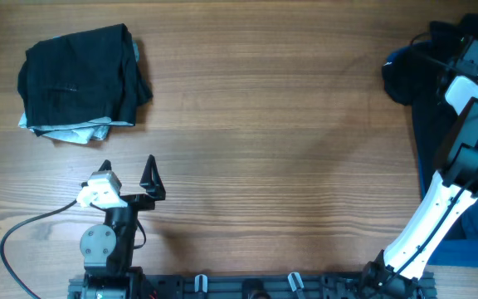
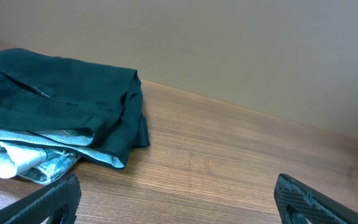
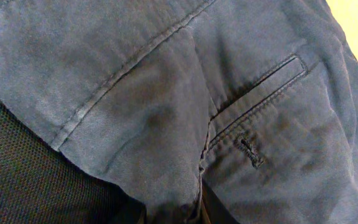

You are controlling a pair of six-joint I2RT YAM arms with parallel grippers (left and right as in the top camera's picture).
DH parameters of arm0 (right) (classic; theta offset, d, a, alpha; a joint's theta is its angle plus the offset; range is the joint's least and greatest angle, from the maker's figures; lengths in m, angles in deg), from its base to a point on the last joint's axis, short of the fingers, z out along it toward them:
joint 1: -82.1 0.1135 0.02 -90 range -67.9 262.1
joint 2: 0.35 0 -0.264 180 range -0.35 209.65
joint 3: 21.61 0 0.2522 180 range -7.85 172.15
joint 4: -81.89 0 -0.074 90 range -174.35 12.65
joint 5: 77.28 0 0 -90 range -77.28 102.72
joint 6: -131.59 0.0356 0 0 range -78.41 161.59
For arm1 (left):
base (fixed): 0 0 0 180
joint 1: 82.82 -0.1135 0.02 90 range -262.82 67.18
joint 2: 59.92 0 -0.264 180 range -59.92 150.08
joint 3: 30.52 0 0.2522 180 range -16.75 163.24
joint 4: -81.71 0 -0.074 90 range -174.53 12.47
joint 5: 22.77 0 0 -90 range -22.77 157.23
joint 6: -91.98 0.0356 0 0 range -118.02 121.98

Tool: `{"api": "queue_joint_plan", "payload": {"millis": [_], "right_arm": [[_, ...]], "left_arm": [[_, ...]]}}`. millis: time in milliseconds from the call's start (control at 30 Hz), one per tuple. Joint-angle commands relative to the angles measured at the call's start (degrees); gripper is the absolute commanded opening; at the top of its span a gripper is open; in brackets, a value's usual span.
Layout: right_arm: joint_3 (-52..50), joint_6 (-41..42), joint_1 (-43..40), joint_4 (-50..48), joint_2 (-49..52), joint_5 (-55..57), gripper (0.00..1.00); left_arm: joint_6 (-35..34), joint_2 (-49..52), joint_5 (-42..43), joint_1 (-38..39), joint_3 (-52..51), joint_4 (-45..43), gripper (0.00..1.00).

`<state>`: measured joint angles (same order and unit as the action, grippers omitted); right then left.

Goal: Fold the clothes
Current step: 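Reach the right gripper over the clothes pile to the blue shorts, then grasp the blue shorts with the right gripper and drag them to table center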

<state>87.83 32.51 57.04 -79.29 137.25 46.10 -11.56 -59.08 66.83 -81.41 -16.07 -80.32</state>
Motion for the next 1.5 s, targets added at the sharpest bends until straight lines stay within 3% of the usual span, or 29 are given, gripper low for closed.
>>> {"api": "queue_joint_plan", "payload": {"millis": [0,67,133,433,500,567,633,733,1200,1300,1467], "right_arm": [[-0.26,0.26,-0.83,0.94,-1.14,1.29,0.26],[-0.26,0.24,-0.83,0.94,-3.45,1.27,0.36],[-0.26,0.24,-0.85,0.83,-5.07,1.07,0.57],[-0.28,1.75,-0.90,1.18,-5.73,-2.62,0.63],[-0.28,1.81,-0.92,1.64,-5.73,-2.62,0.57],[-0.44,3.89,-0.92,2.34,-5.73,-2.80,0.41],[-0.44,5.20,-0.98,3.15,-5.73,-4.59,0.19],[-0.42,4.92,-1.18,3.17,-5.99,-5.14,0.04],[-0.42,4.35,0.79,13.53,-21.68,-3.89,0.04],[-0.42,4.72,5.81,17.84,-24.41,-7.32,0.04],[-0.44,7.93,21.86,22.03,-25.31,-11.61,0.04]], "left_arm": [[1.33,-0.39,-0.57,0.24,-0.33,-0.15,1.00],[1.33,-0.39,-0.57,0.24,-0.33,-0.15,1.00],[1.33,-0.39,-0.57,0.24,-0.33,-0.15,1.00],[1.33,-0.39,-0.57,0.24,-0.33,-0.15,1.00],[1.33,-0.39,-0.57,0.24,-0.33,-0.15,1.00],[1.33,-0.39,-0.57,0.24,-0.33,-0.15,1.00],[1.33,-0.39,-0.57,0.24,-0.33,-0.15,1.00],[1.33,-0.39,-0.55,0.24,-0.33,-0.15,1.00],[1.33,-0.39,-0.57,0.24,-0.33,-0.15,1.00],[1.33,-0.39,-0.55,0.24,-0.33,-0.15,1.00],[1.33,-0.39,-0.57,0.24,-0.33,-0.15,1.00]]}}
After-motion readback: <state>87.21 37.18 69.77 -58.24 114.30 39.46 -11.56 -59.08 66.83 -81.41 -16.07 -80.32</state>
